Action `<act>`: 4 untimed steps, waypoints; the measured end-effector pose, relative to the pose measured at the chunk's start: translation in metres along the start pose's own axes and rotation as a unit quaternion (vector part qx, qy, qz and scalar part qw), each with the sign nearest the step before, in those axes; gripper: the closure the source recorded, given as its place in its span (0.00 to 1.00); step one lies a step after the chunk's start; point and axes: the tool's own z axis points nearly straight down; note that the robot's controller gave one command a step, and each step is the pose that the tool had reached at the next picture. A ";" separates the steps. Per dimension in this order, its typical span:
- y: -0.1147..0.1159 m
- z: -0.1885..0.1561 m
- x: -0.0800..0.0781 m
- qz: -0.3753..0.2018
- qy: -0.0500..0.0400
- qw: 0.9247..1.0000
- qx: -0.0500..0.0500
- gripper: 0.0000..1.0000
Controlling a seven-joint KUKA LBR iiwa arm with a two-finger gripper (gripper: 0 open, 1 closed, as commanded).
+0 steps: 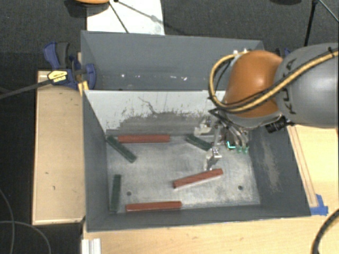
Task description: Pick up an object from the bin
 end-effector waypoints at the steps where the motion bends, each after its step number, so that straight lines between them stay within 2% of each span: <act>1: 0.000 -0.004 -0.002 0.000 -0.004 1.000 0.000 0.00; 2: -0.015 0.076 0.043 -0.115 -0.005 0.993 0.001 1.00; 3: -0.015 0.076 0.043 -0.115 -0.005 0.993 0.001 1.00; 4: -0.008 -0.044 0.056 -0.151 -0.004 0.988 0.001 1.00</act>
Offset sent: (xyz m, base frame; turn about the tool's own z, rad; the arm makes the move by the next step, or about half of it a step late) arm -0.0454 -0.0162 -0.0798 -0.2327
